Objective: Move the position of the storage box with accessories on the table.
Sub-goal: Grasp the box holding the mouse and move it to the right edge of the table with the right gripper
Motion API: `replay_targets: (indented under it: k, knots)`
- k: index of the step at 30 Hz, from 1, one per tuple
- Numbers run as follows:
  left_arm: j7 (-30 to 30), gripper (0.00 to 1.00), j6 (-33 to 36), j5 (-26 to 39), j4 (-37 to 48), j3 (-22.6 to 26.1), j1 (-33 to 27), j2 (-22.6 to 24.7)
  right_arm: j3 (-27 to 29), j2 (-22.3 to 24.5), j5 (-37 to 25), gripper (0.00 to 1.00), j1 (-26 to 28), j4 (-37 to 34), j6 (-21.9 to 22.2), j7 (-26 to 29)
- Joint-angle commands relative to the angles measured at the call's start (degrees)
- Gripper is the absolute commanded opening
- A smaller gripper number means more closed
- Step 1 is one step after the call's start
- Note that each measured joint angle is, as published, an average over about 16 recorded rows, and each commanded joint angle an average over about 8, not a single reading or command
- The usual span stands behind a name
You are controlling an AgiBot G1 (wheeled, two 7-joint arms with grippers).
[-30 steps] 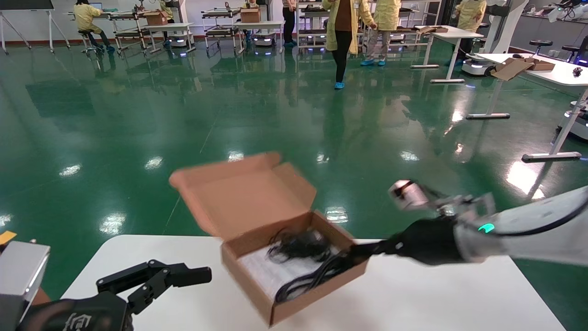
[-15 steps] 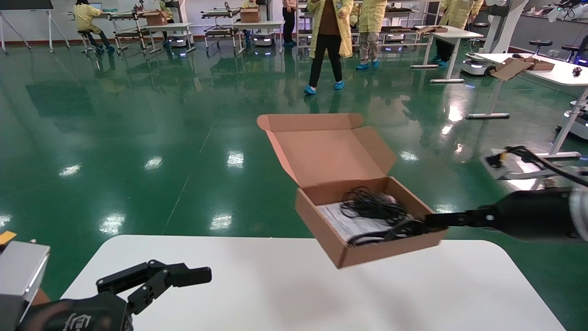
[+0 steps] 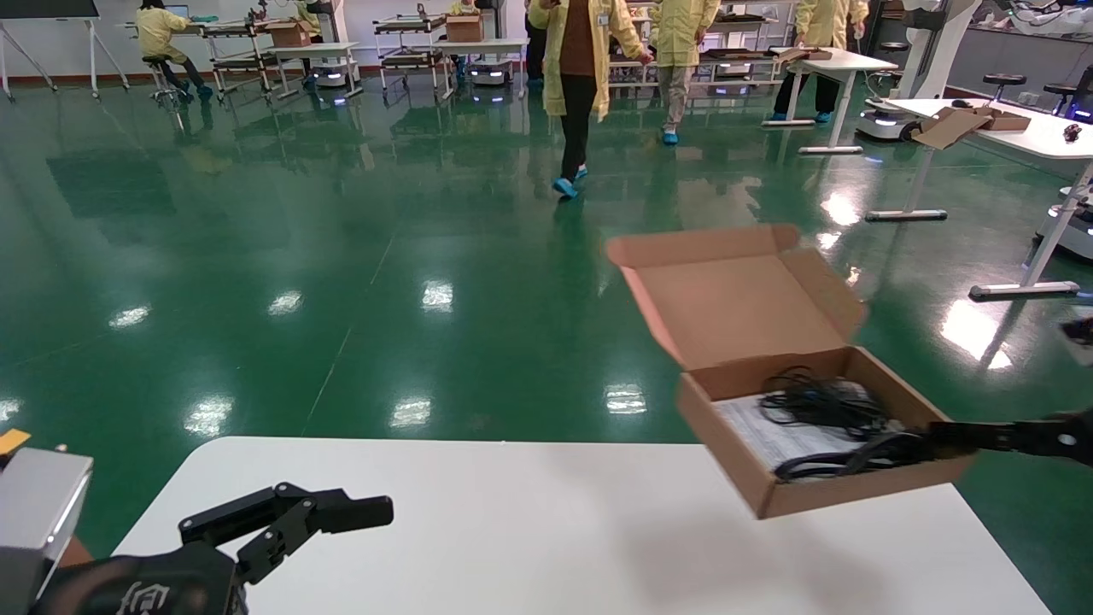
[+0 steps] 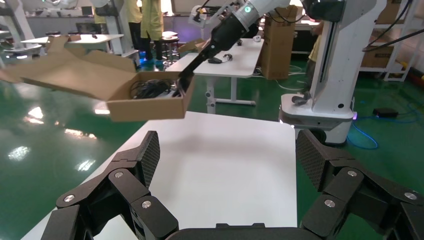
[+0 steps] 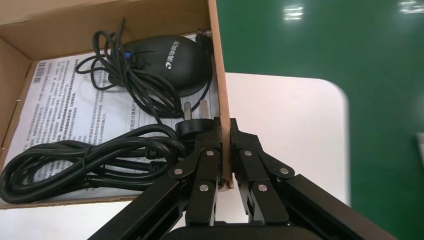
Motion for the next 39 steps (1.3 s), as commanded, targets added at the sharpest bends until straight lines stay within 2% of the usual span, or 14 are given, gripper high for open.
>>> replay_targets:
  k: [1, 10, 22, 39]
  knots:
    - [0.0, 1.00, 0.0, 0.0, 0.0, 0.0, 0.0, 0.0, 0.0, 1.0, -0.1, 0.00, -0.1, -0.4, 0.6, -0.7]
    - [0.0, 1.00, 0.0, 0.0, 0.0, 0.0, 0.0, 0.0, 0.2, 3.3, 0.2, 0.00, -1.4, -1.4, 4.8, -2.5]
    - [0.0, 1.00, 0.0, 0.0, 0.0, 0.0, 0.0, 0.0, 0.9, 4.7, 1.4, 0.00, -5.6, -2.5, 14.9, -4.3]
    - [0.0, 1.00, 0.0, 0.0, 0.0, 0.0, 0.0, 0.0, 3.3, 4.8, 4.6, 0.00, -14.5, -1.8, 18.6, -5.8]
